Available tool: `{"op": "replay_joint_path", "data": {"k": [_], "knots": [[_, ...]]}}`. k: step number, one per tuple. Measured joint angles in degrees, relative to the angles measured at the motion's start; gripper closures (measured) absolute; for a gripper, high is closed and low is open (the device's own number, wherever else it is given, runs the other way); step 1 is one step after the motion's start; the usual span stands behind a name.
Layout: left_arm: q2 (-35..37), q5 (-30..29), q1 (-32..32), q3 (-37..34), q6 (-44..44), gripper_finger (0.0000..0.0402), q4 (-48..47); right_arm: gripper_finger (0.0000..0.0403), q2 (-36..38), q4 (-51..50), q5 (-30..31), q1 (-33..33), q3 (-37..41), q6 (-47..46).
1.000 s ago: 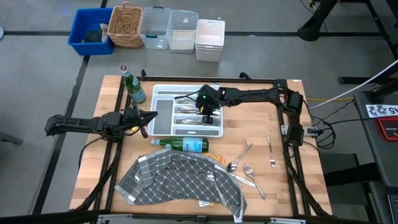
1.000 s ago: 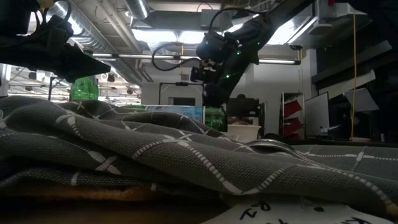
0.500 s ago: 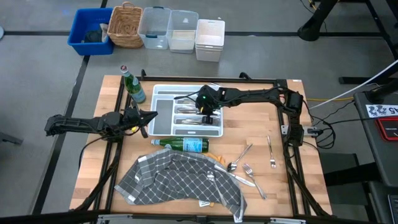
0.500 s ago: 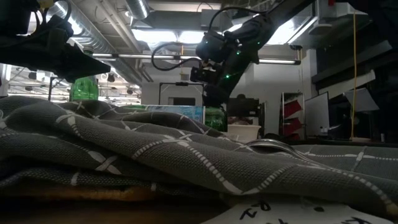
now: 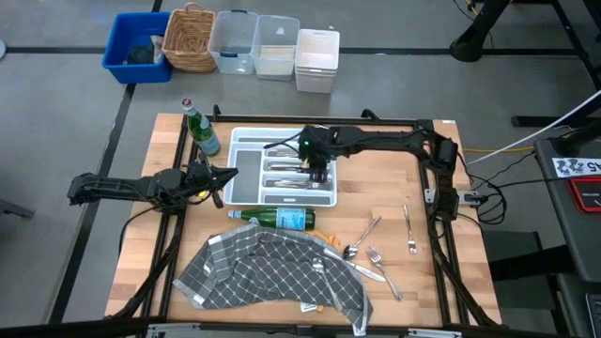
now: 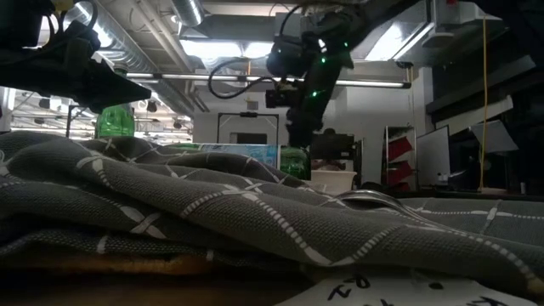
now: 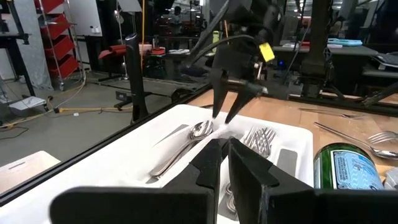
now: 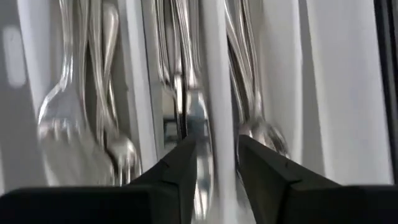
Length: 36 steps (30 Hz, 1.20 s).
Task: Sort silverware
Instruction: Put the silver table knife into the silverware tray
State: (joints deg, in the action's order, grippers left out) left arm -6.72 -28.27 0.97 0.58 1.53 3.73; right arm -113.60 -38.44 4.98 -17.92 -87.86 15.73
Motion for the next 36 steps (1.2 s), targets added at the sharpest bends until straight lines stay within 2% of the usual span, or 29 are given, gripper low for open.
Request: {"op": "replay_joint_path", "data": {"k": [7,12,17,23,28,36], "knots": [[0.0,0.0,0.0,0.0,-0.01,0.0381,-0.01,0.0287,0.06,-13.94,2.48,-5.89,-7.69,-0.43],[0.0,0.0,0.0,0.0,-0.01,0.0381,-0.02,0.0288,0.08,-17.53,2.08,-12.95,-9.43,-0.49],[0.0,0.0,-0.02,0.0,-0.01,0.0381,-0.02,0.0288,0.08,-16.64,-0.78,-20.67,-7.96,-0.15],[0.0,-0.01,-0.01,0.0,1.32,0.0381,-0.02,0.0288,0.08,-11.92,-7.2,-27.46,-5.51,-0.31],[0.0,-0.02,0.0,0.0,0.93,0.0381,0.0,0.0288,0.08,-7.21,-8.21,-28.78,-3.05,0.37],[0.0,-0.04,0.0,0.0,0.53,0.0381,0.0,0.0288,-0.71,-3.21,-8.64,-27.33,-0.19,6.54]]}}
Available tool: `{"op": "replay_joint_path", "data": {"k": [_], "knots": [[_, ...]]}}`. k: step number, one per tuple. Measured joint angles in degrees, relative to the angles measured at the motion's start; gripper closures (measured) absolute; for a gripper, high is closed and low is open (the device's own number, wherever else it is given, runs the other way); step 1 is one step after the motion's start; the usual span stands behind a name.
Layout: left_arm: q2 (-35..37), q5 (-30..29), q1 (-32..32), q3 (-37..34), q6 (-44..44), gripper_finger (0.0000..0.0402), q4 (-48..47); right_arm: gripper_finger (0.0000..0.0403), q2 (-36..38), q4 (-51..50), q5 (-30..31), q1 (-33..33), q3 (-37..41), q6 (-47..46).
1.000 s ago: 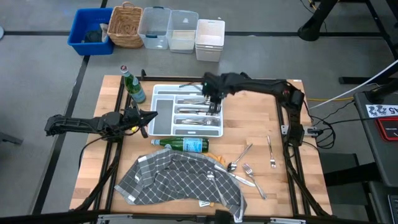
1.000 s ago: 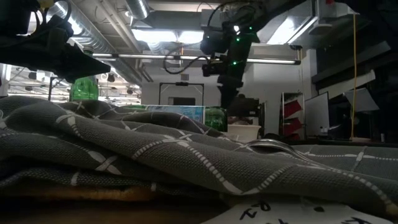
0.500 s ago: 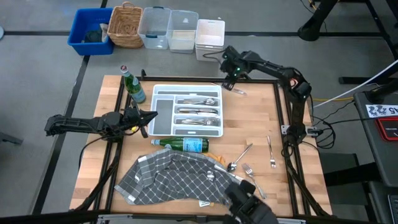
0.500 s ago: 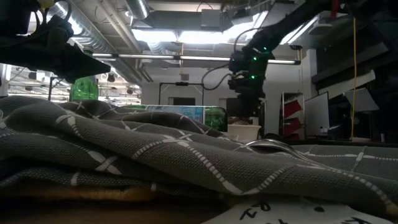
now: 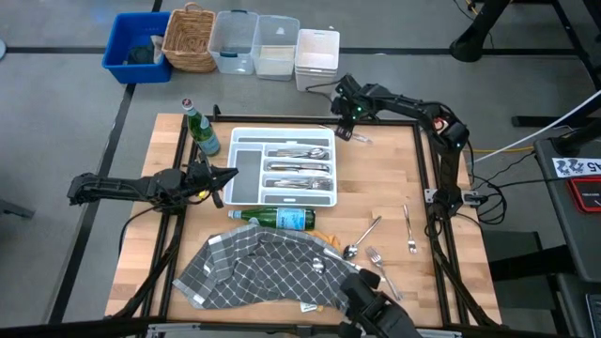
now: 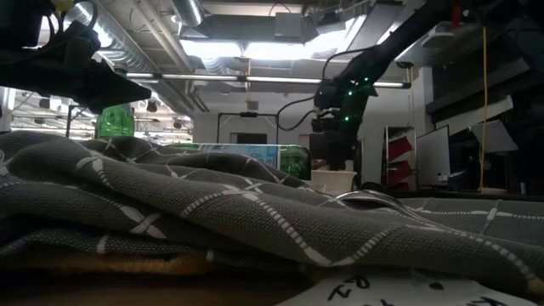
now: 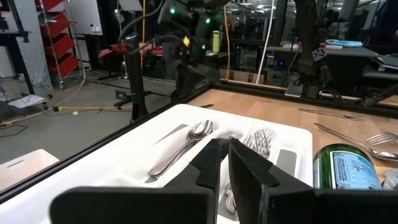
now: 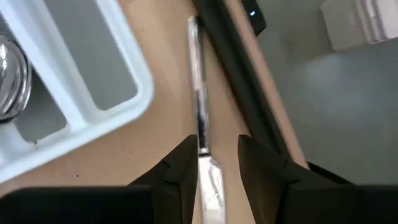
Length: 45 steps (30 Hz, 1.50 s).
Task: Sort silverware
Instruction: Put the silver table knife into the silverware tray
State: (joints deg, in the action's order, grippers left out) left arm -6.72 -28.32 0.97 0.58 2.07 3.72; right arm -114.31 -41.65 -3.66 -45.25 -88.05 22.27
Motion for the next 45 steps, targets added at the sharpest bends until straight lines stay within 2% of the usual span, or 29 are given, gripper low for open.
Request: {"op": "replay_joint_path", "data": {"k": [19,31,45], "knots": [[0.0,-0.2,-0.01,0.0,-0.15,0.0381,0.0,0.0288,-7.46,1.36,1.54,-0.09,0.04,3.73],[0.0,-0.31,-0.01,-0.02,-0.15,0.0381,0.0,0.0288,-8.6,0.93,3.58,-0.13,-0.18,3.8],[0.0,-0.31,-0.02,-0.02,-1.01,0.0381,0.0,0.0288,-9.83,-2.01,2.63,0.03,-0.28,3.24]]}}
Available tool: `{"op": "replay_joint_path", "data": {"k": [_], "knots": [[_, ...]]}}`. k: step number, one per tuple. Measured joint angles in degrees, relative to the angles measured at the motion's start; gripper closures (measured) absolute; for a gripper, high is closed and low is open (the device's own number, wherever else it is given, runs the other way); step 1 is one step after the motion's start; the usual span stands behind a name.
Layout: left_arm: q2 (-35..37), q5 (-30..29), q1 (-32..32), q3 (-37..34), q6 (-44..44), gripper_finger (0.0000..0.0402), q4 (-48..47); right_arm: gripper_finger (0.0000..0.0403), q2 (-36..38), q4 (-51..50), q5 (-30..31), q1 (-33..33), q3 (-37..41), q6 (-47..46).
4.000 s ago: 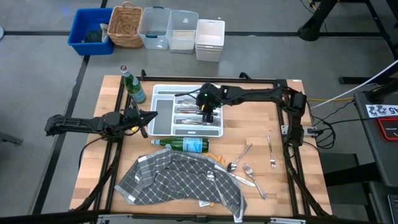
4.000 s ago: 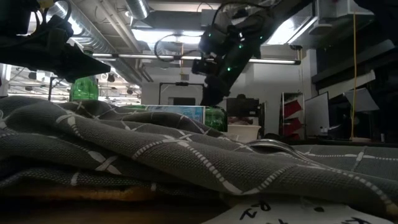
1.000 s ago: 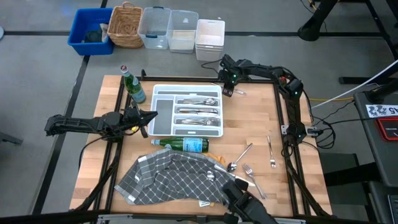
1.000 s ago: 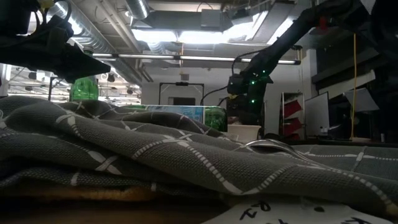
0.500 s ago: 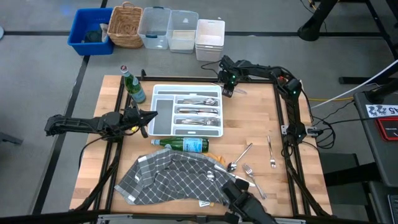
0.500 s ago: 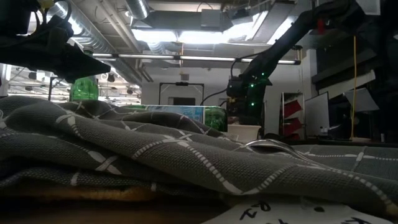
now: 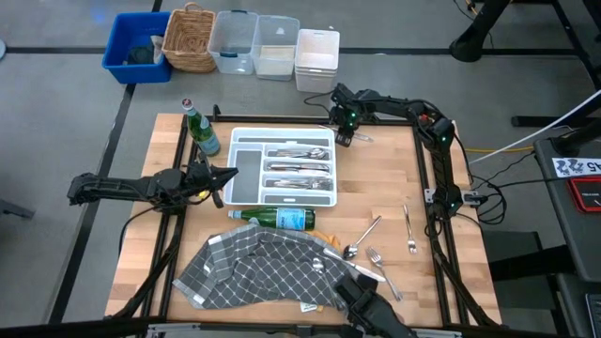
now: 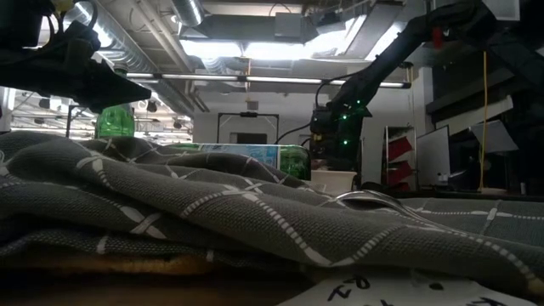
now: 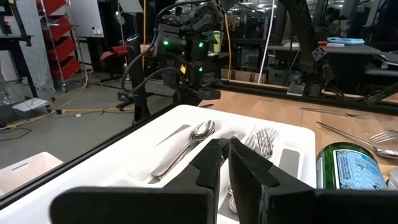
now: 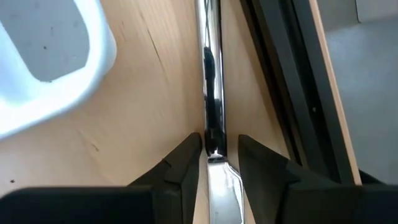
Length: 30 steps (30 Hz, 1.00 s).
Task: Sort silverware
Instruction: Put the silver table knife into the silverware tray
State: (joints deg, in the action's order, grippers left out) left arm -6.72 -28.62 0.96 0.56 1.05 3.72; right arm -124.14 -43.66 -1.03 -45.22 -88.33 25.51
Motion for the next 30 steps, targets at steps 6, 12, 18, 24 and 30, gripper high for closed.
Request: {"op": "replay_joint_path", "data": {"k": [6,12,18,24,30], "knots": [[-0.01,0.0,0.01,0.0,-0.02,0.0381,-0.02,0.0313,-0.04,-0.81,1.04,0.36,0.07,-2.1],[0.0,0.0,0.02,0.0,-0.01,0.0381,-0.02,0.0367,-0.03,-1.45,1.42,1.08,0.16,-5.12],[-0.01,0.0,0.01,0.01,0.0,0.0381,-0.01,0.037,-0.07,-6.28,2.03,2.19,-0.62,-6.0],[-0.02,0.0,-0.01,0.0,-0.01,0.0381,0.01,0.0355,-0.11,-9.41,2.81,3.13,-1.79,-7.35],[-0.01,0.0,0.01,0.02,0.0,0.0381,0.01,0.0353,-0.1,-12.0,3.09,3.22,-1.84,-12.79]]}}
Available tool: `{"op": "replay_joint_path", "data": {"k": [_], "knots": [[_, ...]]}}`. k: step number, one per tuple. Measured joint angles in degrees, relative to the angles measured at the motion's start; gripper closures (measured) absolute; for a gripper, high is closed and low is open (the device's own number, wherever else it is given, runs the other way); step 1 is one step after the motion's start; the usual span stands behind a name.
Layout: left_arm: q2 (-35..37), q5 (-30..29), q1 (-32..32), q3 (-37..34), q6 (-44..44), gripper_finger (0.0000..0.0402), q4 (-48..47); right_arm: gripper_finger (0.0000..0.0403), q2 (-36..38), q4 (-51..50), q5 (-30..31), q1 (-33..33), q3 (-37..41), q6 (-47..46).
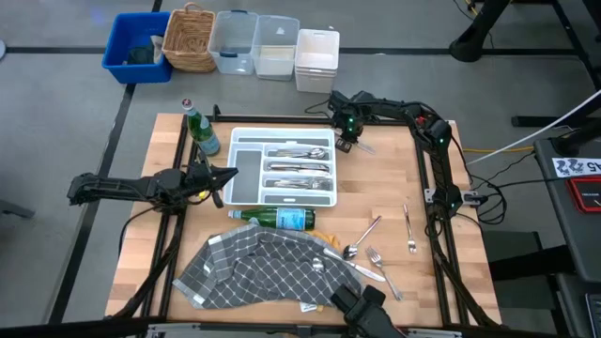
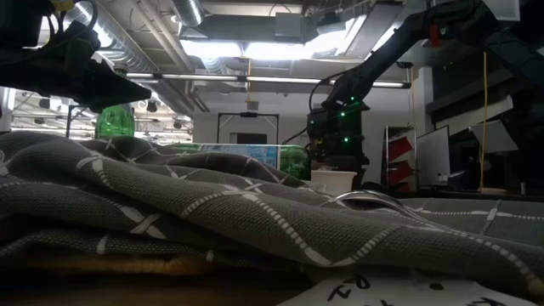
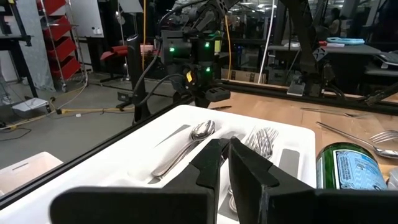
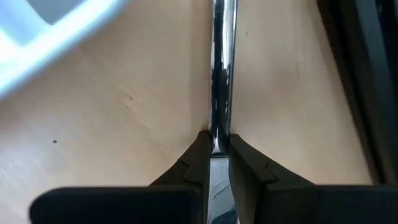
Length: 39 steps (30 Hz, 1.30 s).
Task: Sort silverware
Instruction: Put the silver table knife into the silverware tray
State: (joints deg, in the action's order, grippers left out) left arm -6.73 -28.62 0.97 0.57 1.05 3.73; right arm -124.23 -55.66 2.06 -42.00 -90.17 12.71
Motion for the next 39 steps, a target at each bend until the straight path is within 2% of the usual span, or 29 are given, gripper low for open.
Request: {"op": "replay_joint_path", "data": {"k": [13,39], "knots": [[0.01,0.0,-0.01,-0.02,0.0,0.0381,0.0,0.0352,3.61,-4.26,-0.14,0.0,0.37,-1.97],[0.0,0.0,-0.02,-0.02,-1.11,0.0381,-0.02,0.0352,3.79,-11.2,3.35,-1.55,0.17,-1.77]]}}
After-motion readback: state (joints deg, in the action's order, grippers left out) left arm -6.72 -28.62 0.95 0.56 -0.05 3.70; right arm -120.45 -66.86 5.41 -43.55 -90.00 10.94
